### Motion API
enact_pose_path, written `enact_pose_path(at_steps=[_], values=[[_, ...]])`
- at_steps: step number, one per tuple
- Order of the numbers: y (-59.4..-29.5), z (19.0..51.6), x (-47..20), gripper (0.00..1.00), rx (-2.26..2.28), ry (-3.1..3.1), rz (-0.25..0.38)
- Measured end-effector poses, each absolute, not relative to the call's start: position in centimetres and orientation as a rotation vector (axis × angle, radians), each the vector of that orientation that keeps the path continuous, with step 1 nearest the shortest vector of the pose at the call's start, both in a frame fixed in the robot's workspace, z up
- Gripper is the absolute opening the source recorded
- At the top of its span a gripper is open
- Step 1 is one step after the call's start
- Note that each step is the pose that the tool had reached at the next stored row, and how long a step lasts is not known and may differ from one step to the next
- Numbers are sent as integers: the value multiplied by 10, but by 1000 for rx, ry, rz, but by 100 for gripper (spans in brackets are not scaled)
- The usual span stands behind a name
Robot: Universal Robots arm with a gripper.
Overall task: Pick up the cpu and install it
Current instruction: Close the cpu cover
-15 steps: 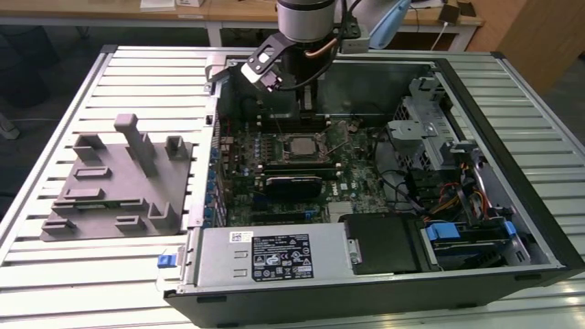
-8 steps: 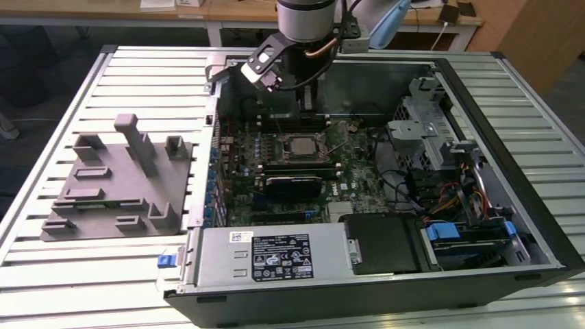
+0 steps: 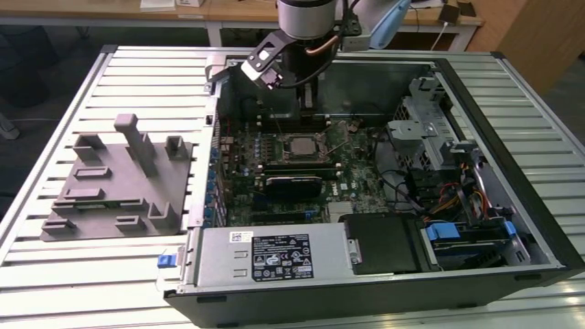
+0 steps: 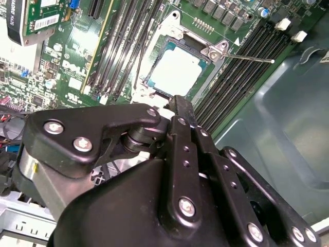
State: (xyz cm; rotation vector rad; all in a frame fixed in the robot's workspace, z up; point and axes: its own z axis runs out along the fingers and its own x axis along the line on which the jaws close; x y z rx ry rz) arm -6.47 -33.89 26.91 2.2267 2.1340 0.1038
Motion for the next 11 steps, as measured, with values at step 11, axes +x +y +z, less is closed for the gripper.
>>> enact_pose_path(at_steps=[11], values=[[-339, 269, -38, 11, 2228, 2135, 101]])
